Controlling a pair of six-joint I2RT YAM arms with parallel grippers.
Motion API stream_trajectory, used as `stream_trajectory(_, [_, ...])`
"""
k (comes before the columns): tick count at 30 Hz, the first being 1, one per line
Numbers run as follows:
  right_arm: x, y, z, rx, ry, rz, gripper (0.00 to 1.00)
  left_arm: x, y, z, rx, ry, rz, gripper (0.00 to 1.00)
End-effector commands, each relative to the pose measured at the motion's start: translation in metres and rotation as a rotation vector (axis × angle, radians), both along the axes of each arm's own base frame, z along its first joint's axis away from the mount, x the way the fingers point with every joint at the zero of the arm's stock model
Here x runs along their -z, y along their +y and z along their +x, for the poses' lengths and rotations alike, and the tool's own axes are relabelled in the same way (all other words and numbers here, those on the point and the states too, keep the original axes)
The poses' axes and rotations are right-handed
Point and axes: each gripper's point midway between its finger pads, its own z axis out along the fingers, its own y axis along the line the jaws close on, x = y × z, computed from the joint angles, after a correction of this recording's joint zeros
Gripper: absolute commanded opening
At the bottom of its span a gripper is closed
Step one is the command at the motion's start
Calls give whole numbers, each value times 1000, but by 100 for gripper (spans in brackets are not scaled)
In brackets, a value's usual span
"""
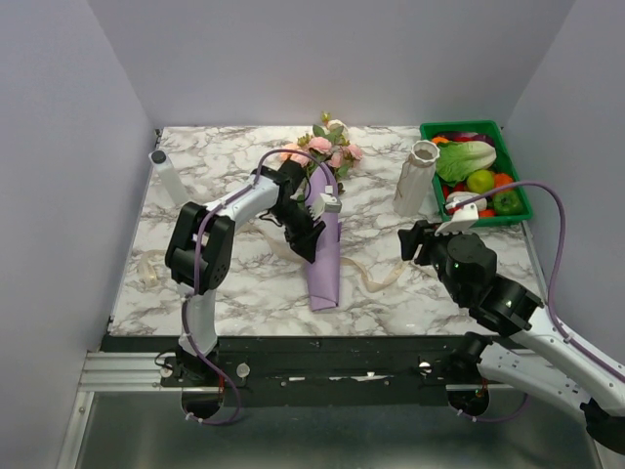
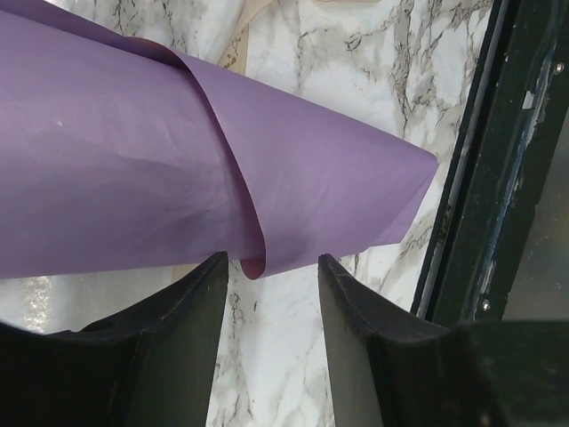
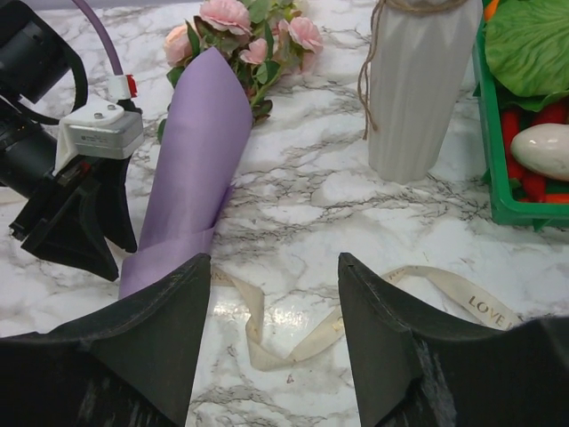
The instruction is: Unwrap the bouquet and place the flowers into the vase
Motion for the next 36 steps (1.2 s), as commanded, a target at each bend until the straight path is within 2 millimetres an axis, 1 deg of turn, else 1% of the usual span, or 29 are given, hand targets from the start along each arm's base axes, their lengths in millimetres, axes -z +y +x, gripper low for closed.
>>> stream_trajectory(1, [3, 5, -3, -33, 2, -8, 66, -4, -6, 1, 15, -17, -14, 53])
stream_trajectory(6, [-1, 5, -4, -43, -5, 0, 63, 1, -2, -1, 25, -43, -7, 53])
stream_trajectory(10, [0, 8, -4, -47, 1, 5, 60, 2, -5, -5, 35, -30, -16, 49])
stream_trajectory(14, [1, 9, -2, -34, 15, 10, 55, 1, -6, -7, 41, -15, -5, 38])
stream_trajectory(15, [0, 9, -2, -34, 16, 9, 55, 1, -6, -7, 44, -13, -2, 31])
stream_trajectory(17, [-1, 9, -2, -34, 14, 13, 54, -1, -5, -9, 52, -6, -1, 21])
stream_trajectory(18, [-1, 10, -2, -35, 14, 15, 54, -2, -5, -8, 54, -10, 0, 14])
stream_trajectory(22, [-1, 10, -2, -35, 17, 27, 53, -5, -3, -10, 55, -11, 15, 14])
stream_trajectory(24, [0, 9, -3, -33, 18, 28, 53, -10, -3, -9, 50, -22, 22, 13])
stream_trajectory(28, [-3, 8, -4, -29, 11, 31, 53, -29, -6, -9, 42, -40, -8, 11])
stream_trajectory(29, [-4, 7, -3, -27, 10, 36, 53, -38, -6, -11, 45, -48, -17, 11])
stream_trajectory(31, [-5, 7, -3, -25, 9, 39, 53, -50, -9, -15, 50, -46, -33, 11])
stream_trajectory(32, [-5, 7, -3, -25, 9, 39, 53, -61, -12, -16, 50, -57, -41, 11])
stream_trajectory(34, [-4, 7, -3, -26, 9, 45, 53, -75, -15, -22, 63, -58, -55, 11])
stream_trajectory(35, [-3, 7, -4, -22, 11, 43, 53, -89, -18, -26, 71, -60, -78, 11])
stream_trajectory(36, [-4, 7, -3, -20, 10, 50, 52, -97, -22, -31, 81, -57, -88, 11])
